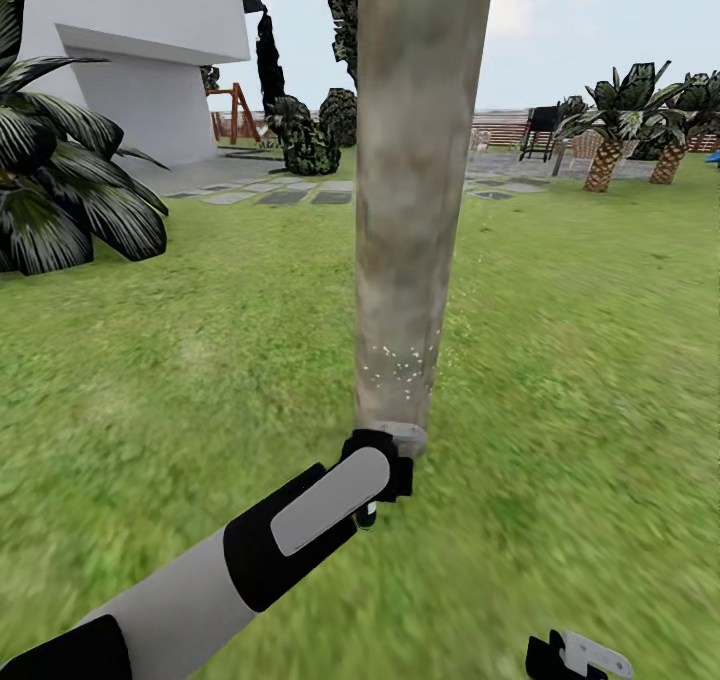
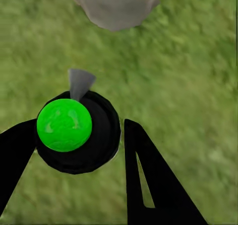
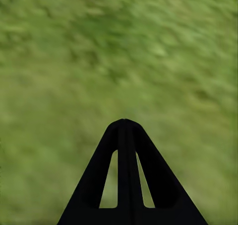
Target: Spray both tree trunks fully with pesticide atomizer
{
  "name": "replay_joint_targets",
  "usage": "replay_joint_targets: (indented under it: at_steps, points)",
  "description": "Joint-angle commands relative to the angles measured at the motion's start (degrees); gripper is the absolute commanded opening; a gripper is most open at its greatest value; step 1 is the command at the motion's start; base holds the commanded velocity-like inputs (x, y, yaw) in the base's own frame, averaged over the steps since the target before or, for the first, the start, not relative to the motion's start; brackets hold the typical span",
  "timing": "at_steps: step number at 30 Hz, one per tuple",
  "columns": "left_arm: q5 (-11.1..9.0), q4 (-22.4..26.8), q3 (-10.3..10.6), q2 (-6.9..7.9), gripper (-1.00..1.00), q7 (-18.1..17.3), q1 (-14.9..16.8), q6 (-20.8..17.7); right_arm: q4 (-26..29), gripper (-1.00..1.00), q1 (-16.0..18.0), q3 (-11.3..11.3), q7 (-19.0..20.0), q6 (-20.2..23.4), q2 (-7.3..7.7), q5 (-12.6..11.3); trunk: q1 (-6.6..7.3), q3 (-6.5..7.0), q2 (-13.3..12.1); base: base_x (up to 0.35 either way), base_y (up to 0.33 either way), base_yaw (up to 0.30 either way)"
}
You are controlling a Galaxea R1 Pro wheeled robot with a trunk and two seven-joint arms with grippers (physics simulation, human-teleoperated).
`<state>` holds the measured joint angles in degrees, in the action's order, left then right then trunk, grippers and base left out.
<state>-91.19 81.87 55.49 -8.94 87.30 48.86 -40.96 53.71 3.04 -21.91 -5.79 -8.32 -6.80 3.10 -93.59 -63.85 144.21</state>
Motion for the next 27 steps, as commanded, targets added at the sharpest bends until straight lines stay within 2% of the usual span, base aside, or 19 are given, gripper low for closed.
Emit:
replay_joint_targets:
  at_steps: [1, 4, 8, 11, 18, 19, 21, 24, 27]
  points:
    - [-1.4, 1.6, 0.1, 0.03, -1.00, 1.7, 0.1, -0.8, 0.0, -1.00, 0.0, -0.2, -0.1, -0.1, -0.05, 0.3, 0.01, -0.05, 0.0, 0.000, 0.000, 0.000]
    - [-4.1, 2.8, 0.3, -0.04, -1.00, 2.6, 0.3, -1.0, -0.1, -1.00, 0.0, -0.2, -0.1, -0.1, -0.05, 0.3, 0.01, -0.05, 0.0, 0.000, 0.000, 0.000]
    - [-8.6, 2.2, 0.3, -0.03, -1.00, 2.7, 5.9, -1.2, -0.2, -1.00, 0.0, -0.2, -0.1, 0.0, -0.05, 0.2, 0.01, -0.05, 0.0, 0.000, 0.000, 0.000]
    - [-13.5, 0.0, 0.4, -0.03, -1.00, 2.7, 13.3, -1.2, -0.2, -1.00, 0.0, -0.2, -0.1, 0.0, -0.05, 0.2, 0.01, -0.05, 0.0, 0.000, 0.000, 0.000]
    - [-21.8, -6.3, 0.4, -0.02, -1.00, 2.7, 28.9, -1.4, -0.2, -1.00, 0.0, -0.1, -0.1, 0.0, -0.07, 0.2, 0.01, -0.05, 0.0, 0.000, 0.000, 0.000]
    - [-22.2, -6.6, 0.4, -0.02, -1.00, 2.7, 29.9, -1.4, -0.2, -1.00, 0.0, -0.1, -0.1, 0.0, -0.07, 0.2, 0.01, -0.05, 0.0, 0.000, 0.000, 0.000]
    - [-23.9, -9.3, 0.5, -0.02, -1.00, 2.7, 34.8, -1.6, -0.2, -1.00, 0.0, -0.1, -0.1, 0.1, -0.06, 0.2, 0.01, -0.05, 0.0, 0.000, 0.000, 0.000]
    - [-24.4, -11.6, 0.4, -0.07, -1.00, 2.7, 38.1, -1.7, -0.2, -1.00, 0.0, -0.1, -0.1, 0.1, -0.05, 0.2, 0.01, -0.05, 0.0, 0.000, 0.000, 0.000]
    - [-25.9, -12.7, 0.4, -0.10, -1.00, 2.7, 42.4, -2.0, -0.2, -1.00, 0.0, -0.1, -0.1, 0.1, -0.07, 0.2, 0.01, -0.05, 0.0, 0.000, 0.000, 0.000]
